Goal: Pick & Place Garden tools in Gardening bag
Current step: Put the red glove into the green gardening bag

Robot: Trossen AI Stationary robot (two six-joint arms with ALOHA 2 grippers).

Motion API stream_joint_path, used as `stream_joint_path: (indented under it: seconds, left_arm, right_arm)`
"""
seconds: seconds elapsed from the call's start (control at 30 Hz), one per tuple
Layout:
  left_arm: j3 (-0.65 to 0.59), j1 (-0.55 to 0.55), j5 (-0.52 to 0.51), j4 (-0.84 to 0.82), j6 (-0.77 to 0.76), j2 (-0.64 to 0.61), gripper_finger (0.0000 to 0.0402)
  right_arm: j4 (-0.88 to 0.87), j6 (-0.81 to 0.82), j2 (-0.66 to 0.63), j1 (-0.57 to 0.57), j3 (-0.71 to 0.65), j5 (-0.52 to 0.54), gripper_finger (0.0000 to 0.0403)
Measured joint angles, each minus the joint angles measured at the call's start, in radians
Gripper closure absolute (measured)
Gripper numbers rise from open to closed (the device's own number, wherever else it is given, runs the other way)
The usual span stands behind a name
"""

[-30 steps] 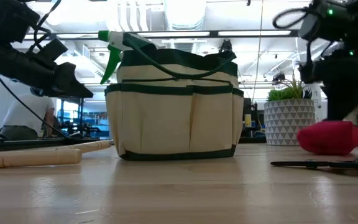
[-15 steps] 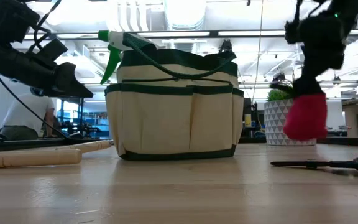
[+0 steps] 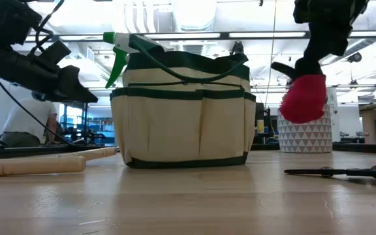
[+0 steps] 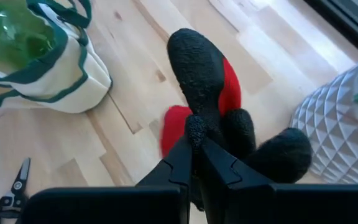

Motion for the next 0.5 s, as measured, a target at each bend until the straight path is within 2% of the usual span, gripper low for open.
stream_joint_path:
  seconds: [0.5]
  left_arm:
    - [0.000, 0.000, 0.000, 0.000, 0.000, 0.000, 0.0216]
  right_arm:
    - [0.000, -0.056, 0.000, 0.012, 0.038, 0.000, 0.0394]
